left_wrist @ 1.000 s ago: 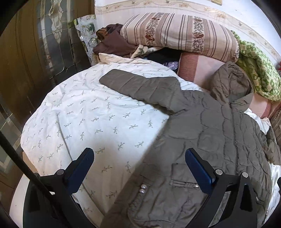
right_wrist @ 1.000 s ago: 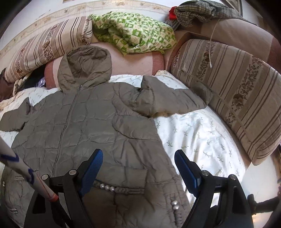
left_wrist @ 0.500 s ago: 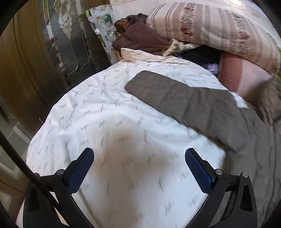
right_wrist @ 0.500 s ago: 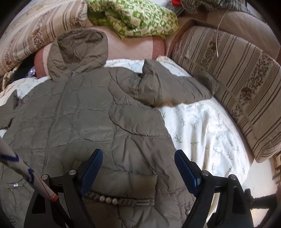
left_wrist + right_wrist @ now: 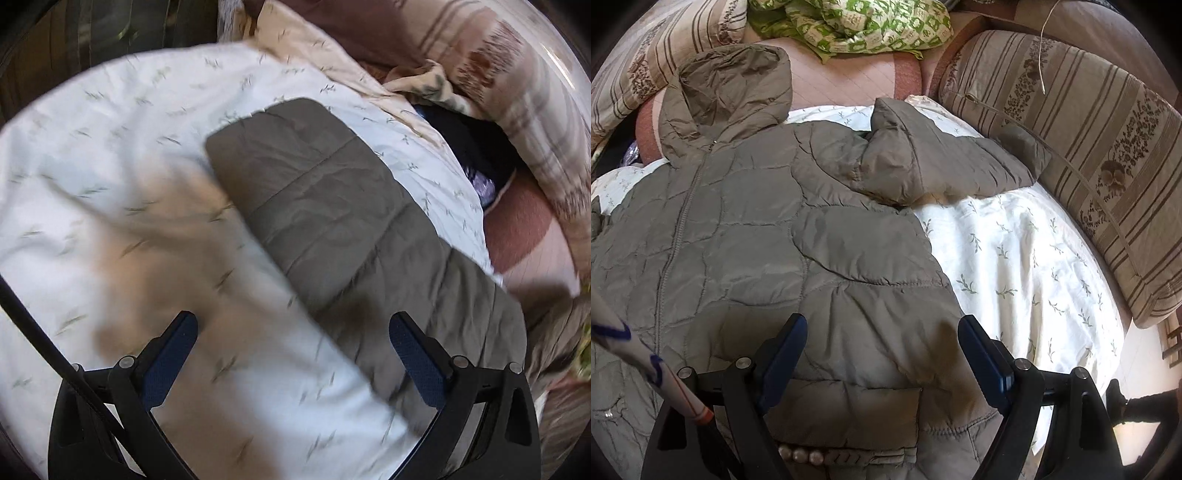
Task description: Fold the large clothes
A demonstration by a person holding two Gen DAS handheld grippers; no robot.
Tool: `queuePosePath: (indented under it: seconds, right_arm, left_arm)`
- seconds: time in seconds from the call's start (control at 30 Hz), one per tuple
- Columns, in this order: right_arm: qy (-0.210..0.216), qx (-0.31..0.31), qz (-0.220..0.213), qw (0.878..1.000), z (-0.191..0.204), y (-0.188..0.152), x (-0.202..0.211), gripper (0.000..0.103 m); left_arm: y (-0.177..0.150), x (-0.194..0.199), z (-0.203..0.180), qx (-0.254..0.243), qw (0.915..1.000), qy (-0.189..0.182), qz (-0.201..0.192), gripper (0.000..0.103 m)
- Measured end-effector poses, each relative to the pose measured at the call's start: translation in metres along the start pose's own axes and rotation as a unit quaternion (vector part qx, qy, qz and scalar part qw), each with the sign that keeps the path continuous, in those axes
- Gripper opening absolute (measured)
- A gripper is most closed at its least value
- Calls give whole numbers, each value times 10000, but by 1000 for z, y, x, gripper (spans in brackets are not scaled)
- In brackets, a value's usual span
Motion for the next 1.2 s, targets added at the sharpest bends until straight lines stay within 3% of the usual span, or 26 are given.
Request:
queuePosePath:
  seconds: [0.13,0.27,0.33,0.4,0.47,0.5,0.63,0.8,0.93,1.1,1.2]
  right_arm:
    - [-100,38,55,9999,-1,-2,-7,87]
    - [-267,92,73,9996,-3,-2,-14,87]
    - [-351,115,82,9993,-4,-1,-17,87]
    - [-387,112,107,9991,-5,-2,-20,87]
    - [-395,135,121,9991,-5,-3,-21,87]
    - [-381,149,122,9991,-5,-3,-21,87]
    - [-254,204,90,9994,-6,-3,-18,85]
    - [30,35,12,10000,-12,-4,-9,82]
    - [230,-45,-163,9996,-22,-8,6,82]
    - [402,-263,-339,9983,-46,-15,25,82]
    - [474,-454,-375,9971,-65,-22,33,82]
  left_arm:
    - [12,-16,-16,-185,9995,34,-254,103]
    - [26,-35,-33,-442,9973,387,-451,103]
    - [30,-43,-39,-561,9958,547,-474,98]
    - [31,-43,-43,-719,9916,903,-587,59]
    - [32,-37,-53,-971,9899,884,-542,30]
    - [31,-32,-55,-1064,9887,916,-529,25]
    - [25,14,-75,-1535,9790,1004,-888,21]
    - [0,96,-111,-1913,9728,420,-1240,20]
    - [-42,164,-157,-2309,9620,-224,-1441,19]
    - [-111,216,-224,-2676,9476,-1171,-1295,19]
    - [-164,231,-268,-2997,9335,-1648,-1078,19]
Point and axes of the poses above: each gripper's, at about its wrist camera, not at the fingertips, and x roughly against the way its jaws point, z to its left, y to its top, the point moved 4 cm from there along -x, roughly the way its jaws point, and after that the axes turned 6 degrees about -z, right-handed, at the moved point
